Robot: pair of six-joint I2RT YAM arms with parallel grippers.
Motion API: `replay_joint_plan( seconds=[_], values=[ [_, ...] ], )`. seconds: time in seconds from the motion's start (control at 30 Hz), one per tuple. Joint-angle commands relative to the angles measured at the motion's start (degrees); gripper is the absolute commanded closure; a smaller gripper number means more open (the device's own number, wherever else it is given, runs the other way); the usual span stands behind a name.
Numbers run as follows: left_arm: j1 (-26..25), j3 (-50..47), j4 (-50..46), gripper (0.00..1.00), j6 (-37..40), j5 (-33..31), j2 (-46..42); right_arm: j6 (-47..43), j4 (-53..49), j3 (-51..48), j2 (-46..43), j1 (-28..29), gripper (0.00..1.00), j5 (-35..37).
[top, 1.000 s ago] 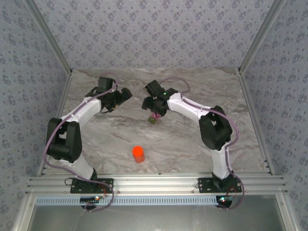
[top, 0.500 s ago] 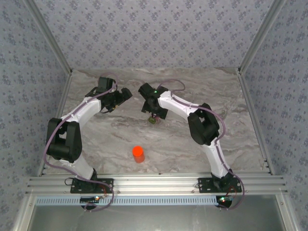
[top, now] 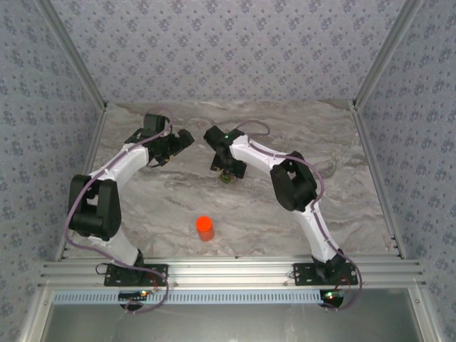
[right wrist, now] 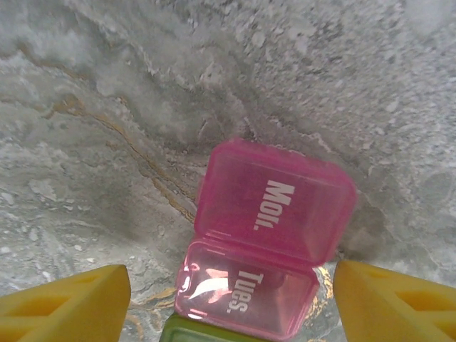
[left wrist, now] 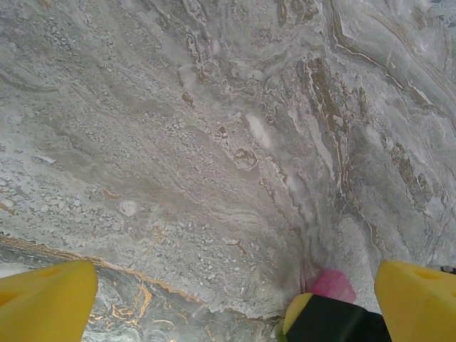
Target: Sort the pills into containers
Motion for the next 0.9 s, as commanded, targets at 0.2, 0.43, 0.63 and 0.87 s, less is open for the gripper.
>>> replay_joint_plan(
  seconds=[0.2, 0.43, 0.63, 0.87],
  values=[
    [0.4, 1.3, 0.6, 0.0, -0.4, 0.6, 0.6, -18.4, -2.4, -1.1, -0.6, 0.0, 0.36, -1.9],
    [0.4, 1.4, 0.5, 0.0, -0.7, 0.5, 0.8, -34.1, -1.2, -7.8, -4.8, -0.1, 0.49, -1.0],
    [0.3, 1.4, 0.4, 0.0, -1.0, 0.7, 0.9, -40.4, 3.7, -19.3, -11.2, -1.5, 0.51, -2.3],
    [-0.3, 2.0, -0.2, 0.0, -2.0, 1.8, 1.8, -40.3, 8.6, -25.1, -13.7, -3.7, 0.42, -5.8]
  ],
)
